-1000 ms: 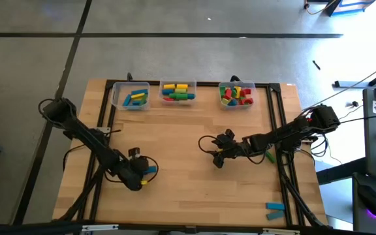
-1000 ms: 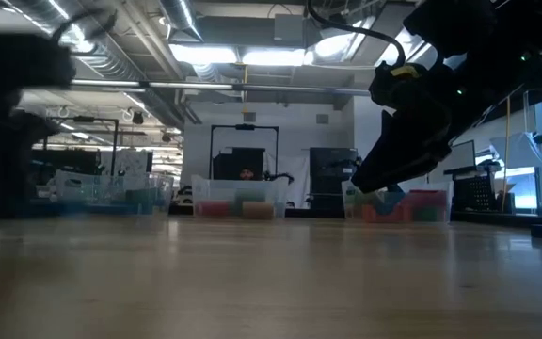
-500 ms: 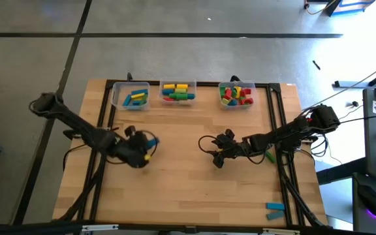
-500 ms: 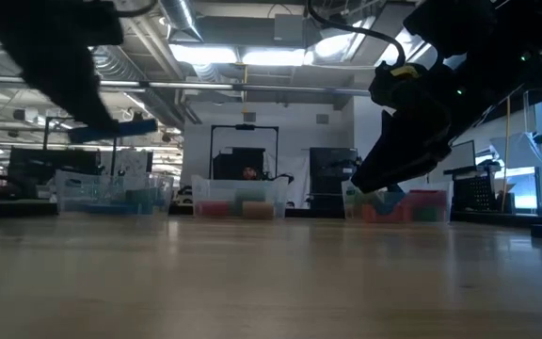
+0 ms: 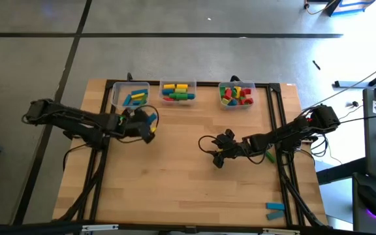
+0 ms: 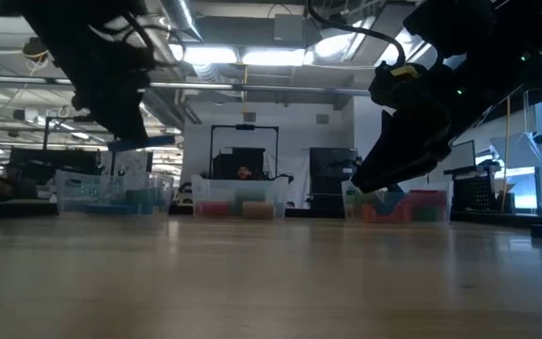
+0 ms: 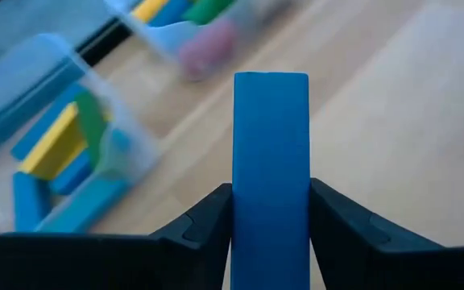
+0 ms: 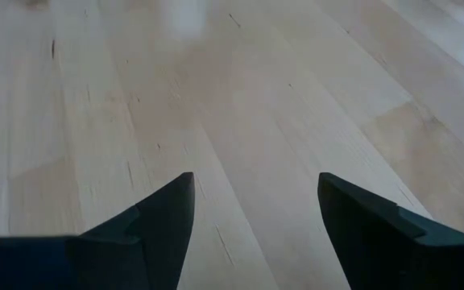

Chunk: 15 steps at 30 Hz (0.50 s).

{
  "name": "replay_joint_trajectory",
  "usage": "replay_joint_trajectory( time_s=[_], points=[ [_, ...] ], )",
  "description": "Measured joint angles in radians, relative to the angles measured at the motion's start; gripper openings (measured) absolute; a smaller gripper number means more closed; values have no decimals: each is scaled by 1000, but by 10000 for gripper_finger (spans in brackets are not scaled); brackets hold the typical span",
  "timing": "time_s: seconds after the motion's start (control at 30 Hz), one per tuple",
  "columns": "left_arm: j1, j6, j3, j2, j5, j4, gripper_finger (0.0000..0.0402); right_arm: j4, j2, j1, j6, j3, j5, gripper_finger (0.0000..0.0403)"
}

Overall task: Sort blocks by size
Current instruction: Put the blue rectangular block into the left transparent bin

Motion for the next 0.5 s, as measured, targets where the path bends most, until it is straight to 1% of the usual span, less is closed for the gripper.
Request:
replay_joint_trajectory(
  time_s=[0.27, 0.37, 0.5],
  points=[
    [218, -7, -3, 0, 0, 6, 139, 1, 0, 0, 1, 0, 0, 257],
    [288, 25, -4, 0, 0, 7, 139, 0, 0, 0, 0, 0, 8, 257],
    [375, 139, -4, 5, 0, 31, 139, 0, 0, 0, -5, 0, 10, 257]
  ],
)
